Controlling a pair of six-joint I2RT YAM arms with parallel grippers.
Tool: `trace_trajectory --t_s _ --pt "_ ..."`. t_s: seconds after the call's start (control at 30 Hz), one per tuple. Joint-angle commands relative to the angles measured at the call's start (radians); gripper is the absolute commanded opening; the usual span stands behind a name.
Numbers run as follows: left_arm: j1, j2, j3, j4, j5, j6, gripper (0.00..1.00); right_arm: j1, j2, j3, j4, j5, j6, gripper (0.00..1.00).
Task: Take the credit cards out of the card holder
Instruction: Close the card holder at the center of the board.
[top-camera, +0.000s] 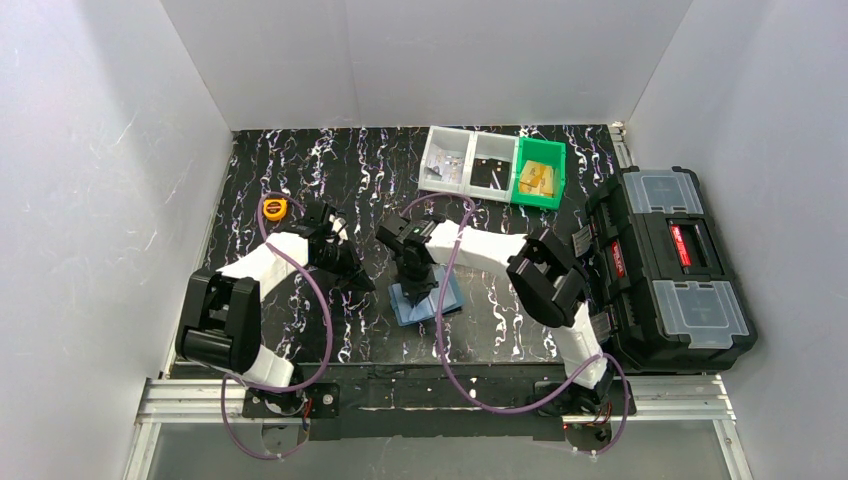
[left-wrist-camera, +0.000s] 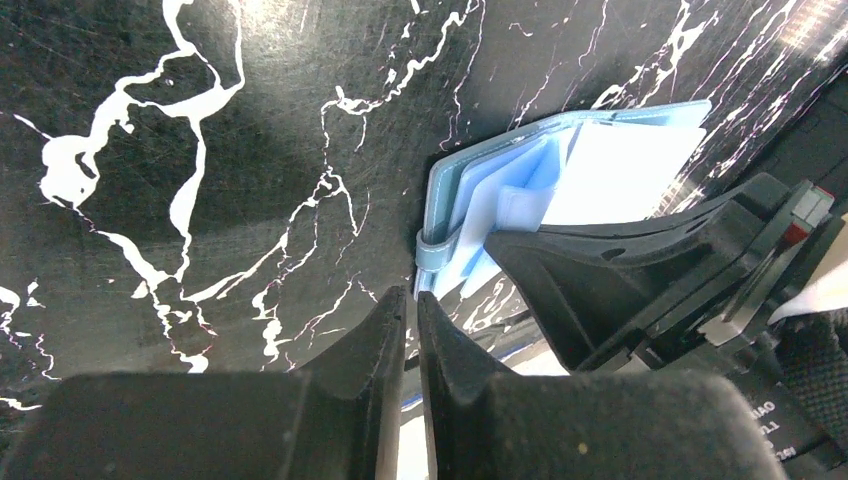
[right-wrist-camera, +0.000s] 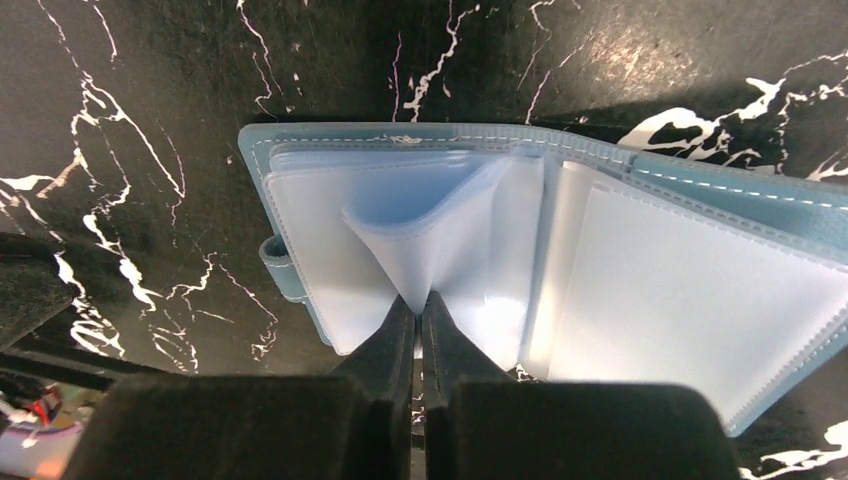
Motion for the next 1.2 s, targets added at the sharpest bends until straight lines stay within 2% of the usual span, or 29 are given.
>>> trace_trajectory --t_s 0.0,0.27,0.47,0.63,1.0,1.17 --pt "0.005 0.002 -0.009 -0.003 0.04 0.01 0.09 -0.025 -0.019 -0.106 0.104 -0.107 -0.01 0.01" --pt "-0.005 0.024 -0.01 -0.003 0.086 0.033 0.11 -0.153 -0.224 -0.29 0.385 -0.444 0.072 0.01" --pt "-0.035 0.051 -0.011 0.004 0.08 0.032 0.19 -0.208 -0.304 -0.411 0.543 -0.547 0.154 0.01" --pt "-0.072 0.078 -0.011 0.016 0.061 0.023 0.25 -0.224 -0.319 -0.46 0.579 -0.56 0.179 0.01" --pt "-0.094 0.128 -0.019 0.052 0.006 -0.006 0.23 -0.223 -0.29 -0.441 0.547 -0.54 0.155 0.01" --pt "-0.105 0.14 -0.008 0.069 0.029 -0.011 0.24 -0.225 -0.289 -0.454 0.516 -0.508 0.142 0.01"
